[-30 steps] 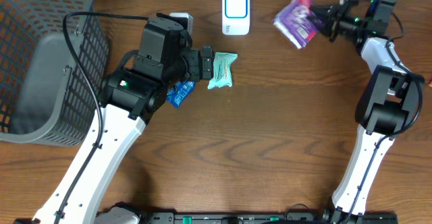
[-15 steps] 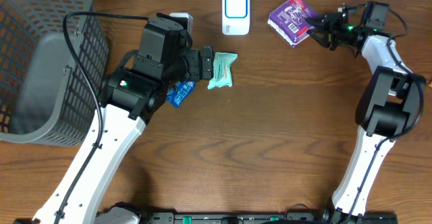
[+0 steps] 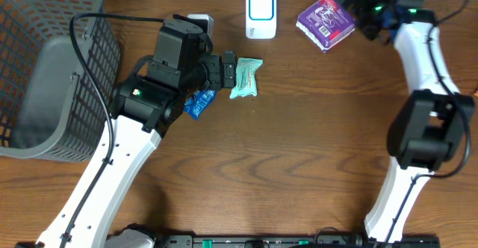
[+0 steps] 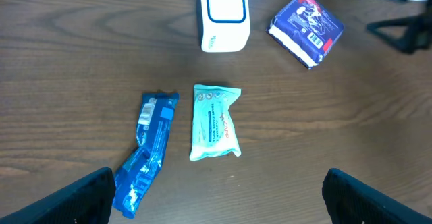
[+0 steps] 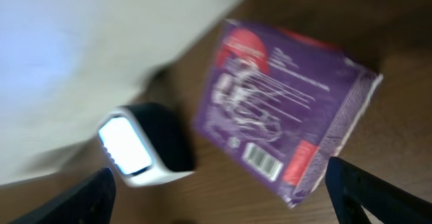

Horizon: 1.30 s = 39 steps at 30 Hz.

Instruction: Scan the item barcode

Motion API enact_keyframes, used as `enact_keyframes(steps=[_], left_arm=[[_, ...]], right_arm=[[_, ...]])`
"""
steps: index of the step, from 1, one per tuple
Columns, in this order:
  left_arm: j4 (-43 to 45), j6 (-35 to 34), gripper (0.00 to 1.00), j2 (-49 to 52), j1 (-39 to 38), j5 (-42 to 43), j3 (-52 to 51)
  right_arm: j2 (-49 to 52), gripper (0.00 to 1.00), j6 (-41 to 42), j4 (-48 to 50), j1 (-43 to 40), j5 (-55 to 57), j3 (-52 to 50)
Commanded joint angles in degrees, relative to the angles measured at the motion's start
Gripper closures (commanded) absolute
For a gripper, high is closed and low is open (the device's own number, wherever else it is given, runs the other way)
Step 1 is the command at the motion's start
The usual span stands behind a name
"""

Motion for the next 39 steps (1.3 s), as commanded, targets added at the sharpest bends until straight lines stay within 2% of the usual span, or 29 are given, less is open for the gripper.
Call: enact_keyframes(steps=[1, 5, 8, 14, 25, 26, 27, 28, 30, 31, 32, 33, 39], left_arm=[[-0.1, -0.3, 0.02, 0.2, 0.2, -0.7, 1.1], [-0.1, -0.3, 0.02, 0.2, 0.2, -0.7, 1.1], [-0.1, -0.3, 0.02, 0.2, 0.2, -0.7, 1.1], [-0.1, -0.3, 0.02, 0.2, 0.2, -0.7, 1.1], [-0.1, -0.3, 0.02, 0.2, 0.2, -0.7, 1.1], [-0.1, -0.3, 0.02, 0.2, 0.2, -0.7, 1.1], [-0.1, -0.3, 0.02, 0.2, 0.2, -0.7, 1.1], [-0.1, -0.3, 0.02, 0.2, 0.2, -0.7, 1.1], [-0.1, -0.3, 0.02, 0.2, 0.2, -0.7, 1.1], [-0.1, -0.3, 0.02, 0.2, 0.2, -0.7, 1.1], [-0.1, -0.3, 0.02, 0.2, 0.2, -0.7, 1.1], [-0.1, -0.3, 0.02, 0.2, 0.2, -0.7, 1.1], [-0.1, -0.3, 0.02, 0.2, 0.2, -0.7, 1.1]], right_arm=[[3.8, 0.05, 0.7, -1.2, 1.7, 12.2, -0.4], [5.8, 0.03, 2.6, -1.4, 1.4, 14.7, -0.4], [6.6, 0.09, 2.5, -1.3, 0.5, 13.4, -0.4], [7.8, 0.10, -2.4, 2.4, -0.1, 6.8, -0.5], [12.0, 0.19, -1.2, 4.6, 0.6, 4.4, -0.5], [12.7, 0.22, -1.3, 4.7, 0.6, 3.5, -0.5], [13.4, 0.29, -1.3, 4.7, 0.5, 2.6, -0.5], [13.8, 0.42, -1.7, 4.7, 0.4, 1.9, -0.5], [14.1, 0.75, -3.5, 4.1, 0.3, 1.4, -0.5], [14.1, 0.87, -4.6, 3.7, 0.2, 1.5, -0.5], [13.8, 0.94, -5.7, 3.3, 0.0, 1.5, -0.5], [13.2, 0.99, -6.6, 2.5, -0.2, 1.8, -0.5], [7.0, 0.99, -12.6, -2.1, -1.5, 4.4, -0.5]])
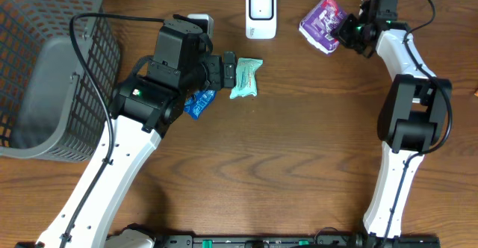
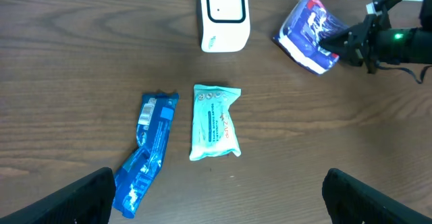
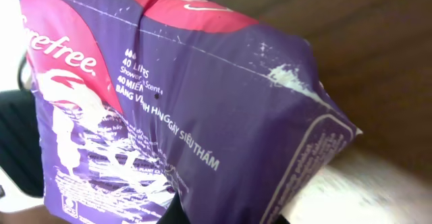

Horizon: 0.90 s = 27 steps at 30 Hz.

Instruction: Scan the item barcode

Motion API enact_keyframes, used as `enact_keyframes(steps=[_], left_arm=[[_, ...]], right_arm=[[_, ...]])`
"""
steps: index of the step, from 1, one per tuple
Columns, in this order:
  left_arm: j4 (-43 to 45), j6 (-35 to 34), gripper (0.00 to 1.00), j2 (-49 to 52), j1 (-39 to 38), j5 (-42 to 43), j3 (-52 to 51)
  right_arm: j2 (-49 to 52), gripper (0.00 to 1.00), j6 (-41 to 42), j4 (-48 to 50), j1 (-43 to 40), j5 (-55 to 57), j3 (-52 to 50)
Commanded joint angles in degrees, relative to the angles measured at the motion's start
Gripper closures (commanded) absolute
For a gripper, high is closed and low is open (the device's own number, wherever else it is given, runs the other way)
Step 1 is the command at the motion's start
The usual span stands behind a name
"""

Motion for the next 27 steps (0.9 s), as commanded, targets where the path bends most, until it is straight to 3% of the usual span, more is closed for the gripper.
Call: enact_keyframes(steps=[1, 6, 12, 15, 18, 27], left_arm=[[-0.1, -0.3, 0.02, 0.2, 0.2, -0.7, 1.1], [-0.1, -0.3, 0.02, 0.2, 0.2, -0.7, 1.1], [-0.1, -0.3, 0.02, 0.2, 0.2, -0.7, 1.1], [-0.1, -0.3, 0.02, 0.2, 0.2, -0.7, 1.1], [-0.1, -0.3, 0.02, 0.2, 0.2, -0.7, 1.1], [-0.1, -0.3, 0.02, 0.2, 0.2, -0.7, 1.1]], right_arm=[[-5.3, 0.99, -6.0, -3.6, -1.0, 6.1, -1.1], [-14.2, 0.98, -9.3, -10.5, 0.5, 24.5, -1.1], [-19.1, 0.99, -10.5, -19.2, 7.4, 66.3, -1.1], [-17.7, 0.99, -10.5, -22.3, 11.1, 81.9, -1.2], [-14.7, 0.99, -10.5, -25.9, 14.0, 87.5, -1.2], [-4.0, 0.93, -9.1, -35.9, 20.9, 87.4, -1.2]])
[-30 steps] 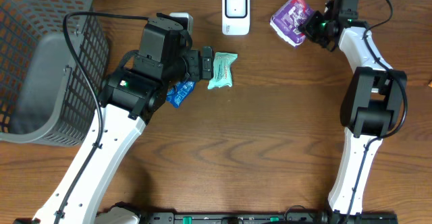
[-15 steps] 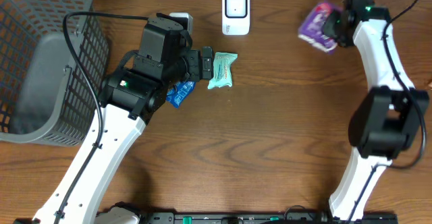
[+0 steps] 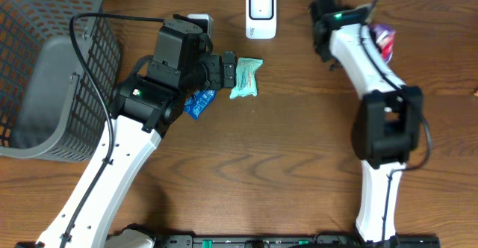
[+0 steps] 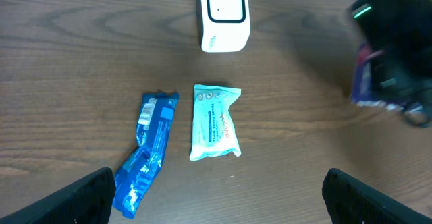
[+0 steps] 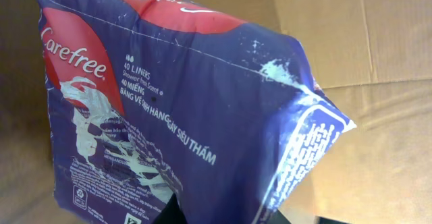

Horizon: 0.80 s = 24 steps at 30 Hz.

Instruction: Scan the item barcode

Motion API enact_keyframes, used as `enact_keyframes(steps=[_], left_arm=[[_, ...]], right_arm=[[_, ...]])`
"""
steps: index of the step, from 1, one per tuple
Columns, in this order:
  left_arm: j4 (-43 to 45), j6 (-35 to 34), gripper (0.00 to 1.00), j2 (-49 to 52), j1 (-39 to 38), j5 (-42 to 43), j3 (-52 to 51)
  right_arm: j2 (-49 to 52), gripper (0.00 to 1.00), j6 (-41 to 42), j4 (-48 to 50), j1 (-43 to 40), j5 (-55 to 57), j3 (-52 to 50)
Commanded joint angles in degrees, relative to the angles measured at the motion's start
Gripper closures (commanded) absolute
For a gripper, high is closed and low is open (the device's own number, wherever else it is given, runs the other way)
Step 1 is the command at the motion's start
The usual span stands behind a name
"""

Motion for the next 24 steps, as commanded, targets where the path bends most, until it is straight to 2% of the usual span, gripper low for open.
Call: enact_keyframes(steps=[1, 3, 6, 9, 10, 11, 12, 18, 22, 24], left_arm=[[-0.1, -0.3, 0.02, 0.2, 0.2, -0.7, 1.1], [-0.1, -0.3, 0.02, 0.2, 0.2, -0.7, 1.1], [-0.1, -0.3, 0.02, 0.2, 0.2, -0.7, 1.1], [-0.1, -0.3, 0.02, 0.2, 0.2, -0.7, 1.1], [-0.1, -0.3, 0.02, 0.2, 0.2, -0.7, 1.1], [-0.1, -0.3, 0.02, 0.2, 0.2, -0.7, 1.1], [-0.1, -0.3, 0.02, 0.2, 0.2, -0.7, 1.1], [-0.1, -0.3, 0.02, 0.2, 0.2, -0.7, 1.1], [-0.1, -0.3, 0.02, 0.2, 0.2, -0.7, 1.1], [-0.1, -0.3, 0.02, 0.2, 0.2, -0.7, 1.1]], right_arm=[[3.5, 0.90, 0.8, -2.0, 3.8, 4.6, -0.2], [4.5, 0.83, 0.8, -2.7, 5.9, 1.8, -0.2], [4.2, 0.76, 0.8, -1.8, 9.0, -8.2, -0.1], [2.5, 0.55, 0.8, -0.2, 10.6, -19.5, 0.5], [1.7, 0.42, 0.8, 0.2, 10.8, -22.6, 0.7], [0.5, 0.16, 0.8, 0.6, 10.8, -25.9, 0.8], [-0.3, 0.01, 0.8, 0.8, 10.6, -27.9, 0.9], [-8.4, 0.01, -2.9, 1.0, 5.4, -42.9, 1.3], [-13.6, 0.01, -9.4, 1.6, -1.9, -54.8, 1.3], [-15.0, 0.05, -13.5, 2.1, -6.3, -59.1, 1.3]])
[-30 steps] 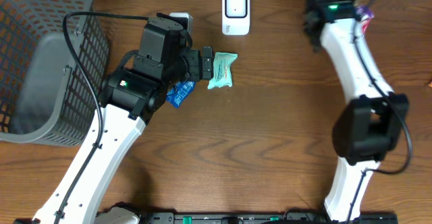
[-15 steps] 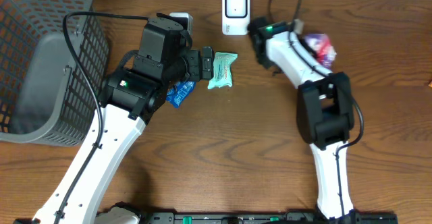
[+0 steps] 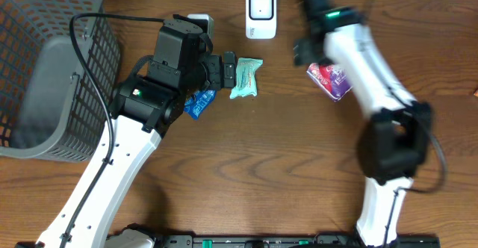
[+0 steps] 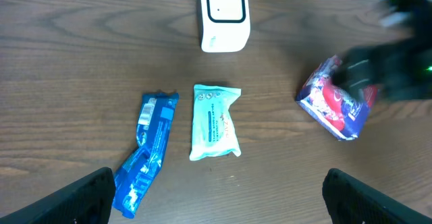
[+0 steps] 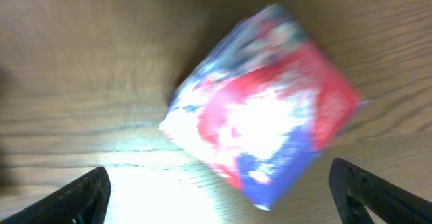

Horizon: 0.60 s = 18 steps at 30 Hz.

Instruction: Scan the item barcode

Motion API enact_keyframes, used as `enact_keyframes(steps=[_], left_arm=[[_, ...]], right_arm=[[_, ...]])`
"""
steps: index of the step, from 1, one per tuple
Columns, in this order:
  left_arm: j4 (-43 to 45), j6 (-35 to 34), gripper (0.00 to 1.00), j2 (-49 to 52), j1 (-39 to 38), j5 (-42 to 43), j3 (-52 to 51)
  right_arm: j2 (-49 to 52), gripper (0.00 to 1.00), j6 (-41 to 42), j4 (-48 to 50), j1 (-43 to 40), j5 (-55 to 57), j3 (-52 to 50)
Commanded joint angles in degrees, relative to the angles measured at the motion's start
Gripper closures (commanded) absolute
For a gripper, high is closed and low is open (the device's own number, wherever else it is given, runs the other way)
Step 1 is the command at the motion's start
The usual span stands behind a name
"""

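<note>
The purple and red pack [image 3: 329,78] lies on the table to the right of the middle, blurred in the right wrist view [image 5: 266,140] and also seen in the left wrist view [image 4: 335,106]. My right gripper [image 5: 216,200] hovers open just above it, touching nothing. The white scanner [image 3: 260,13] stands at the back edge. My left gripper [image 4: 216,197] hangs open over a teal pack [image 4: 214,121] and a blue pack [image 4: 147,150], gripping neither.
A grey wire basket [image 3: 52,69] fills the far left. A small white box [image 3: 200,22] sits behind the left arm. The right arm [image 3: 366,61] reaches across the right half of the table.
The right gripper held the purple pack lifted at the far right. Now the pack lies on the table right of the middle and the gripper is open above it. The left arm stayed put.
At first the purple pack lay at the back right with the right gripper open near it. Then the gripper was shut on it beside the scanner, then held it lifted further right. Now it rests on the table, let go.
</note>
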Motion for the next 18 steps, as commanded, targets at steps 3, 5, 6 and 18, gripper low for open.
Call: enact_keyframes(steps=[3, 5, 6, 18], left_arm=[[-0.1, -0.3, 0.02, 0.2, 0.2, -0.7, 1.1], [-0.1, -0.3, 0.02, 0.2, 0.2, -0.7, 1.1], [-0.1, -0.3, 0.02, 0.2, 0.2, -0.7, 1.1], [-0.1, -0.3, 0.02, 0.2, 0.2, -0.7, 1.1]], right_arm=[[-2.5, 0.13, -11.7, 1.9, -12.7, -17.7, 0.8], [-1.4, 0.15, -16.8, 3.4, -17.0, -25.8, 0.7], [-0.3, 0.15, -21.1, 3.8, -19.5, -32.6, 0.7], [15.7, 0.24, -35.9, 3.4, -27.9, -59.3, 0.7]])
